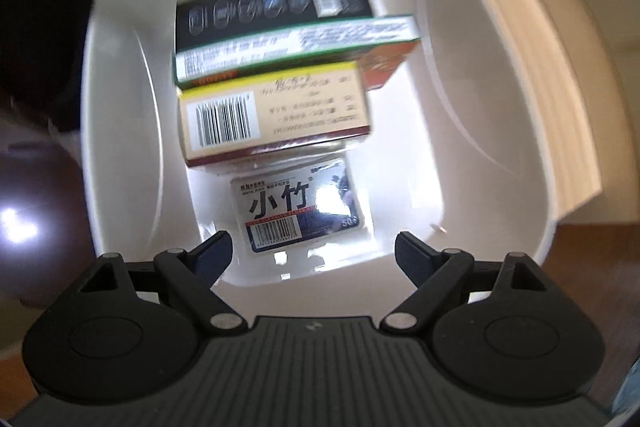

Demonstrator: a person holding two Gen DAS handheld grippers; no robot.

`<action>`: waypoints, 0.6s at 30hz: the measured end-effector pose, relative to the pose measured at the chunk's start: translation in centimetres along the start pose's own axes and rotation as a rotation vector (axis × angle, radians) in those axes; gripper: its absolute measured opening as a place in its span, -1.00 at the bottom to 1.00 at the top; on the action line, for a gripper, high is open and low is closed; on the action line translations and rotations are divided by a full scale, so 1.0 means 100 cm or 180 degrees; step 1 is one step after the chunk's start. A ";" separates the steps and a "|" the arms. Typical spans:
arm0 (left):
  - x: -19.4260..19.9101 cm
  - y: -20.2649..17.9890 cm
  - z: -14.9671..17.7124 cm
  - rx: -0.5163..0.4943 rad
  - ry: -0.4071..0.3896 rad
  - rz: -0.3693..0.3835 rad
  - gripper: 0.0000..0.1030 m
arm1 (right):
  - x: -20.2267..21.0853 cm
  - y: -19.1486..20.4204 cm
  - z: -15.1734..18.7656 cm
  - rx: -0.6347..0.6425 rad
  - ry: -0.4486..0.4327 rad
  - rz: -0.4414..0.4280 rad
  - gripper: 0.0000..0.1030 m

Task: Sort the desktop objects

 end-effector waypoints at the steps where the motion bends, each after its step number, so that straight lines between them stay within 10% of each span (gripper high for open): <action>1: 0.001 0.000 0.000 0.0005 0.0000 -0.0002 0.87 | 0.009 -0.003 0.000 -0.0103 -0.0076 0.0001 0.67; 18: 0.022 0.009 0.012 0.0239 -0.0038 -0.0282 0.87 | 0.079 0.009 0.049 -0.3509 -0.0943 0.0017 0.87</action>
Point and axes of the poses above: each gripper's, at about its wrist camera, not at the fingertips, and x roughly against the way its jaws point, y to its left, z to its underside, the point moved 10 cm from there along -x, roughly the way its jaws point, and after that the axes turned 14 degrees about -x, right-handed, at the moved point
